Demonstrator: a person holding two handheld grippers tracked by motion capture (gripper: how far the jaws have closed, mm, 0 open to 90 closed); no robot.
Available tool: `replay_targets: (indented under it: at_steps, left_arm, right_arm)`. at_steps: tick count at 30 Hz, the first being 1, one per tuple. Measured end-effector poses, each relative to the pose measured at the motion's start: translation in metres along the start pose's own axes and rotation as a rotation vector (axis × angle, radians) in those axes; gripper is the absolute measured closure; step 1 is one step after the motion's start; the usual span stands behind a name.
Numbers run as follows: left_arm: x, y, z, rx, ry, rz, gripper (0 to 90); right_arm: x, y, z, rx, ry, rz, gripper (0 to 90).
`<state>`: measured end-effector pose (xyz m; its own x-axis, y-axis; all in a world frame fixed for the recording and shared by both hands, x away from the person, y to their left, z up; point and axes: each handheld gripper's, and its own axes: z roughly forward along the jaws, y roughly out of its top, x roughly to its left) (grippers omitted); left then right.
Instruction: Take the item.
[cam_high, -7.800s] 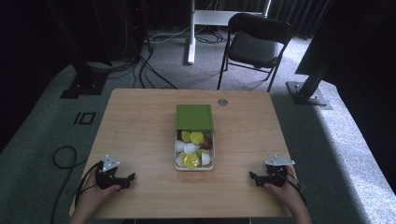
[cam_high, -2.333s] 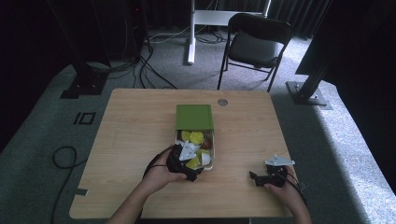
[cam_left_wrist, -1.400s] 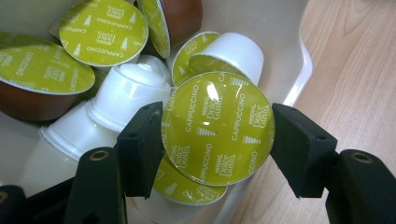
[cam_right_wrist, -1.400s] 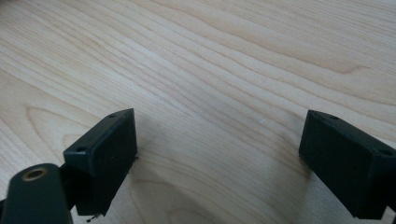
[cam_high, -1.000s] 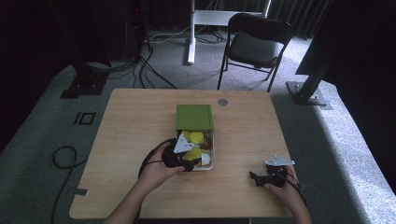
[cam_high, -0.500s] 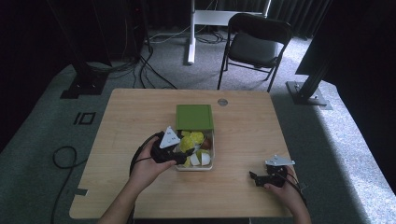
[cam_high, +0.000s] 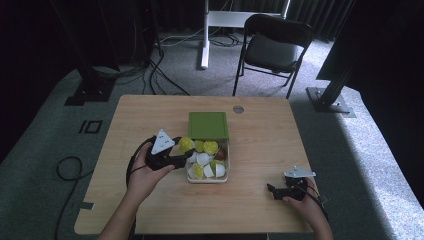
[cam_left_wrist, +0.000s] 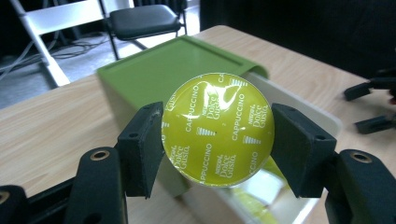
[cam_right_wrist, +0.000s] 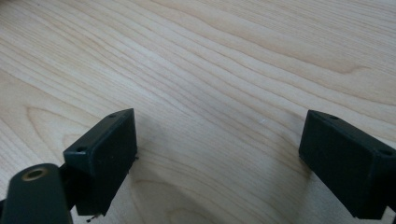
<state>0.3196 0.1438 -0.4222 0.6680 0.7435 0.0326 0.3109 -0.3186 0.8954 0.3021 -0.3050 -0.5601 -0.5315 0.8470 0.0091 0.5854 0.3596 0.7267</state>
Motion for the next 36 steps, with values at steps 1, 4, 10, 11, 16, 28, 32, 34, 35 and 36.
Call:
replay_targets:
  at_steps: [1, 4, 10, 11, 16, 28, 32, 34, 35, 36]
  left_arm:
    - [0.003, -0.002, -0.001, -0.009, 0.016, -0.009, 39.1]
    - [0.011, -0.007, -0.005, -0.026, 0.057, -0.038, 39.1]
    - [0.028, -0.022, -0.010, -0.030, 0.149, -0.076, 39.1]
    - [0.030, -0.023, -0.010, -0.025, 0.163, -0.076, 39.1]
    - [0.043, -0.039, -0.013, 0.010, 0.220, -0.129, 39.1]
    - [0.073, -0.076, -0.016, 0.057, 0.333, -0.232, 39.1]
    - [0.084, -0.087, -0.017, 0.070, 0.364, -0.275, 39.1]
    - [0.089, -0.092, -0.017, 0.057, 0.368, -0.298, 39.1]
    - [0.091, -0.095, -0.016, 0.053, 0.369, -0.312, 39.1]
    - [0.093, -0.097, -0.015, 0.065, 0.370, -0.315, 39.1]
  right_arm:
    - [0.000, 0.000, 0.000, -0.001, 0.000, -0.001, 11.1]
    - [0.000, 0.000, 0.000, -0.001, 0.000, -0.001, 11.1]
    - [0.000, 0.000, 0.000, 0.000, 0.000, 0.000, 11.1]
    - [0.000, 0.000, 0.000, 0.000, 0.000, 0.000, 11.1]
    - [0.000, 0.000, 0.000, 0.000, 0.000, -0.001, 11.1]
    - [0.000, 0.000, 0.000, 0.000, 0.000, -0.001, 11.1]
    - [0.000, 0.000, 0.000, 0.000, 0.000, -0.001, 11.1]
    - [0.000, 0.000, 0.000, 0.000, 0.000, -0.001, 11.1]
    - [0.000, 0.000, 0.000, 0.000, 0.000, -0.001, 11.1]
    - [0.000, 0.000, 0.000, 0.000, 0.000, -0.001, 11.1]
